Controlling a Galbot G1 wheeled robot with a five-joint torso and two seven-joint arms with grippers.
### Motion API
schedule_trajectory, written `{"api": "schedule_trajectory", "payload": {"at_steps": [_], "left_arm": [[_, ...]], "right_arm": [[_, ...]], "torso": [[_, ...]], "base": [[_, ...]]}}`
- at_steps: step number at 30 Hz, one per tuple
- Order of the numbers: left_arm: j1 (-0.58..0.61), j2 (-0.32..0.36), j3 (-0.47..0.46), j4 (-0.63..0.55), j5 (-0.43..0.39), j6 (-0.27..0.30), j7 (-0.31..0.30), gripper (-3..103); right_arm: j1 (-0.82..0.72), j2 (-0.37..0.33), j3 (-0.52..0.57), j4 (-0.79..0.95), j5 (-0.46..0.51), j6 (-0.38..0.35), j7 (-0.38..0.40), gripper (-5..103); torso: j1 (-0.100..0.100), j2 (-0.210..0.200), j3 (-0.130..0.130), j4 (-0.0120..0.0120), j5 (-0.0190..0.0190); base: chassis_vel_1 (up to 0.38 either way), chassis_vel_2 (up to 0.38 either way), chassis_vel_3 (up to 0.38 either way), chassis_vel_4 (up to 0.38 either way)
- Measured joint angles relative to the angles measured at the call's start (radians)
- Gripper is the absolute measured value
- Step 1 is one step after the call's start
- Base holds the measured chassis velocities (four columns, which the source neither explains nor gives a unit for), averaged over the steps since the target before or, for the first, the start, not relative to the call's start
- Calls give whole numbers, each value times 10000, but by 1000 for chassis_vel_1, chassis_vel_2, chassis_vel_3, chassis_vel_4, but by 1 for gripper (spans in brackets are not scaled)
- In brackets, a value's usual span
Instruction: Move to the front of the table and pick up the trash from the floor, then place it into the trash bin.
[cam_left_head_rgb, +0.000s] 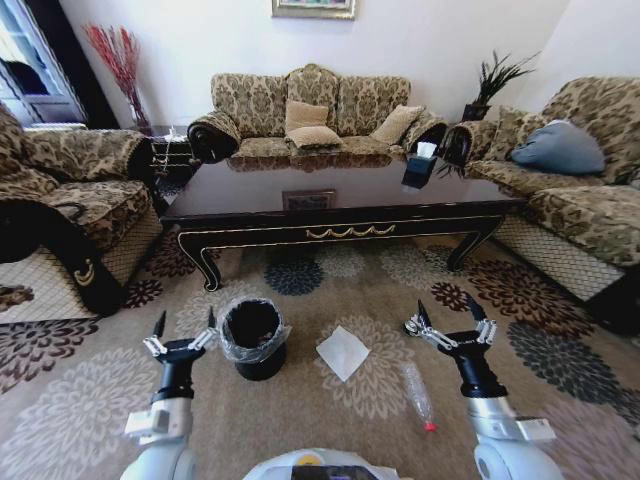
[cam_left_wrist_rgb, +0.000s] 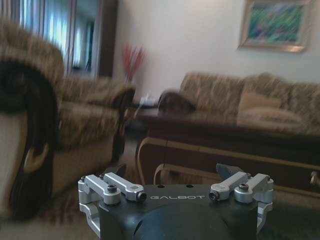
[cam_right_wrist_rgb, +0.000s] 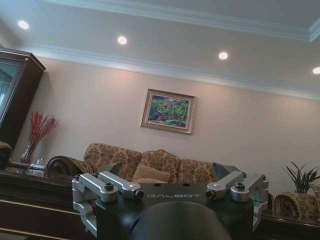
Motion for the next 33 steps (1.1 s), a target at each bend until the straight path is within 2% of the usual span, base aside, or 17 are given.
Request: {"api": "schedule_trajectory", "payload": {"at_steps": [2,3,4,5,7,9,12,14,18,22,28,33], "left_arm": [[-211,253,-105,-180,-900,1023,-548,100],[-211,253,-105,-180,-900,1023,-548,100],[-378,472,-220,-291,-1674,1855,-938,100],[-616,737,-318,-329,-2666,2931,-1378,100],[-1099,1124,-372,-69,-3771,4063,-1853,100],[-1277,1246,-373,121,-3921,4244,-1936,100],[-1983,1872,-211,1084,-4419,4767,-2076,100],[-2081,1966,-164,1231,-4496,4829,-2103,100],[-3094,2699,325,2557,-5150,4999,-2544,100],[-3772,3002,718,3219,-5548,5135,-2802,100],[-4810,3130,1262,4261,-5688,5050,-2793,100],[-5179,2897,1578,4853,-5736,5035,-2792,100]], "right_arm": [[11,-18,-46,-5,-23,8,7,100],[11,-18,-46,-5,-23,8,7,100],[59,-69,-115,-40,-47,12,15,100],[97,-106,-183,-100,-105,39,19,100],[96,-105,-248,-188,-171,109,30,100],[91,-102,-274,-218,-177,140,33,100],[101,-95,-305,-339,-181,259,60,100],[115,-93,-306,-368,-190,278,68,100],[165,31,-349,-644,-373,352,91,100],[174,193,-413,-884,-589,384,81,100],[285,353,-454,-1337,-797,405,75,100],[391,371,-450,-1673,-829,413,87,100]], "torso": [[2,0,1,-1,-2],[2,0,1,-1,-2],[2,0,1,0,0],[2,0,0,5,0],[1,0,0,1,2],[2,0,0,0,2],[2,-2,1,-1,0],[2,-2,1,2,-1],[3,-3,1,1,0],[3,-3,1,-1,0],[3,-3,1,0,2],[3,-3,2,0,2]], "base": [[0,0,0,0],[0,0,0,0],[0,0,0,0],[0,0,0,0],[0,0,0,0],[0,0,0,0],[0,0,0,0],[0,0,0,0],[0,0,0,0],[0,0,0,0],[0,0,0,0],[0,0,0,0]]}}
